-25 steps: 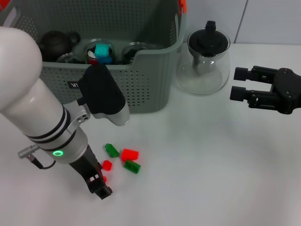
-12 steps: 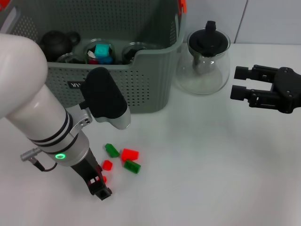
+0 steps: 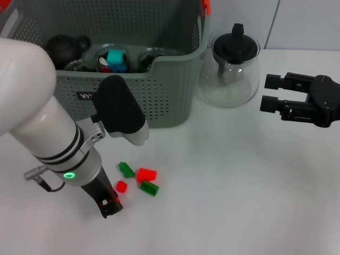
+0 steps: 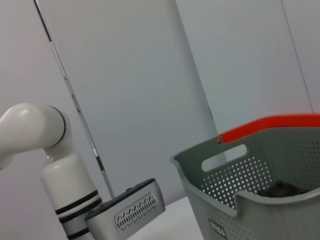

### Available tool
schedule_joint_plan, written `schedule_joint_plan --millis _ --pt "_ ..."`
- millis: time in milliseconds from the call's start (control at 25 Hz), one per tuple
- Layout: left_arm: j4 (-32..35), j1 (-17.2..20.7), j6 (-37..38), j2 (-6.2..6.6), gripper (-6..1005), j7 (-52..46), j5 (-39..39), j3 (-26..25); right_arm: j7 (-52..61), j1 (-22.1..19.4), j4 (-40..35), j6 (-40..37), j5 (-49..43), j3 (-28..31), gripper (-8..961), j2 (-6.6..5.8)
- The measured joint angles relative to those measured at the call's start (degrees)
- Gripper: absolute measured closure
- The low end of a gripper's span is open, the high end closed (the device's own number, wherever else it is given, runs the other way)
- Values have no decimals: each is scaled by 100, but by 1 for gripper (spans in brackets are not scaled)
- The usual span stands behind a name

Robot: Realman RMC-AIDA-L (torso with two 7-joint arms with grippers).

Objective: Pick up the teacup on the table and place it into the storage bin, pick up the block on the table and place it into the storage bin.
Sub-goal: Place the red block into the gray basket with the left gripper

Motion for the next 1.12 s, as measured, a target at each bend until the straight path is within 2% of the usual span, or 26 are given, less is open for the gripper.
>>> schedule_joint_plan --millis 240,360,440,560,680,760,840,920,1000,1120 --pt "294 58 125 0 793 -155 92 -63 -27 -5 15 1 0 22 163 -1" --pt "823 143 428 0 786 -260 -35 -355 -30 -7 17 -1 0 25 163 -4" --pt "1380 177 799 2 781 -318 -426 -819 -21 -8 12 -9 -1 28 163 -6" --pt "2155 133 1325 44 774 -269 -1654 -1933 -14 -8 12 -21 0 33 163 -9" --pt "2347 -164 1420 106 766 39 -2975 -3144 -28 -2 28 -13 -6 26 163 -4" --pt "2220 -480 1255 179 762 221 -3469 -3752 -29 40 34 -9 -16 -7 163 11" --pt "1977 -774 793 287 757 350 -3593 -4046 -28 50 35 -17 -17 -11 163 17" --pt "1492 -1061 9 458 752 371 -3266 -4052 -28 56 35 -28 -16 -12 163 21" --pt "696 -1368 -741 648 747 335 -2708 -4013 -29 58 32 -33 -12 -13 163 26" --pt "-368 -1722 -1539 793 740 308 -2067 -4010 -30 59 21 -32 -9 -19 163 31"
